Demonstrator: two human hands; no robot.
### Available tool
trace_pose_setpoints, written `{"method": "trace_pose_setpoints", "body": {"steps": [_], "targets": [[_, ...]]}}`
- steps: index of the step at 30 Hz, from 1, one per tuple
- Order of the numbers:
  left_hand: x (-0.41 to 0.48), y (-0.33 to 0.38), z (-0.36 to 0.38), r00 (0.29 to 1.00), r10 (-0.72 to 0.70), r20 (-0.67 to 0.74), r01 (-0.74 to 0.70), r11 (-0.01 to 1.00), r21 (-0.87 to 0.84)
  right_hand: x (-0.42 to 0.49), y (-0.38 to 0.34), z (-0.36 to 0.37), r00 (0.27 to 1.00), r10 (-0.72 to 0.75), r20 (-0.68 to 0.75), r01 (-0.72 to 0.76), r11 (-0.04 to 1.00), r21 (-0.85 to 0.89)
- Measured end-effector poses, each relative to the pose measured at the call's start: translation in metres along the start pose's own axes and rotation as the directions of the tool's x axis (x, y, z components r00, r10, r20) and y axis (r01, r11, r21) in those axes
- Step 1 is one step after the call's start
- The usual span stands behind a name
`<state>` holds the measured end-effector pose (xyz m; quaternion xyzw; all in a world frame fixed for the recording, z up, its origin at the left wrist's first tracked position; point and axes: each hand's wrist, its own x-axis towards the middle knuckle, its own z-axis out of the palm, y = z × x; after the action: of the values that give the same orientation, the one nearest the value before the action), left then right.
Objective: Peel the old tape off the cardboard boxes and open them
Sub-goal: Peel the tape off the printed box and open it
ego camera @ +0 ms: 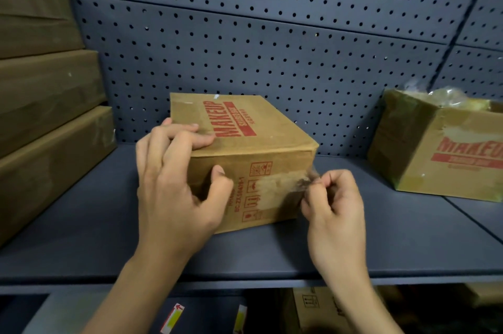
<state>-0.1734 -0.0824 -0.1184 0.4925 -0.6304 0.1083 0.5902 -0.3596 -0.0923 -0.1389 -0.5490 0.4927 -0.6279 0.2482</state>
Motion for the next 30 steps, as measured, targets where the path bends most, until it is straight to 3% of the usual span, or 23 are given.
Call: {"method": "trace_pose_setpoints", "body": {"steps": [5,8,13,17,24,28,30], "targets": [[0.002,0.001,-0.001,1.000,-0.011,0.005,0.011,1.000,0.008,0.005,-0.001,-0.002,0.995,0.095,0.032,-0.099,0.975,0.198],[0.003,0.002,0.000,1.000,-0.017,-0.009,0.017,1.000,-0.003,0.008,0.000,-0.009,0.968,0.252,0.006,-0.238,0.909,0.341],[0.005,0.001,-0.001,0.998,-0.057,0.000,0.057,0.998,-0.005,0.009,-0.001,-0.016,0.943,0.325,0.069,-0.322,0.846,0.425],[0.007,0.005,-0.001,0.996,-0.085,-0.010,0.085,0.996,0.006,0.008,-0.005,-0.021,0.950,0.268,0.160,-0.312,0.827,0.468],[0.010,0.007,-0.007,0.994,-0.092,-0.055,0.092,0.996,0.010,-0.002,-0.006,-0.024,0.955,0.045,0.294,-0.159,0.914,0.375],[0.009,0.005,-0.011,0.996,-0.081,-0.040,0.082,0.996,0.017,-0.005,-0.010,-0.021,0.966,-0.023,0.256,-0.040,0.970,0.240],[0.010,0.004,-0.013,0.996,-0.081,-0.036,0.081,0.997,0.000,-0.003,-0.007,-0.020,0.970,0.053,0.237,-0.119,0.954,0.276]]}}
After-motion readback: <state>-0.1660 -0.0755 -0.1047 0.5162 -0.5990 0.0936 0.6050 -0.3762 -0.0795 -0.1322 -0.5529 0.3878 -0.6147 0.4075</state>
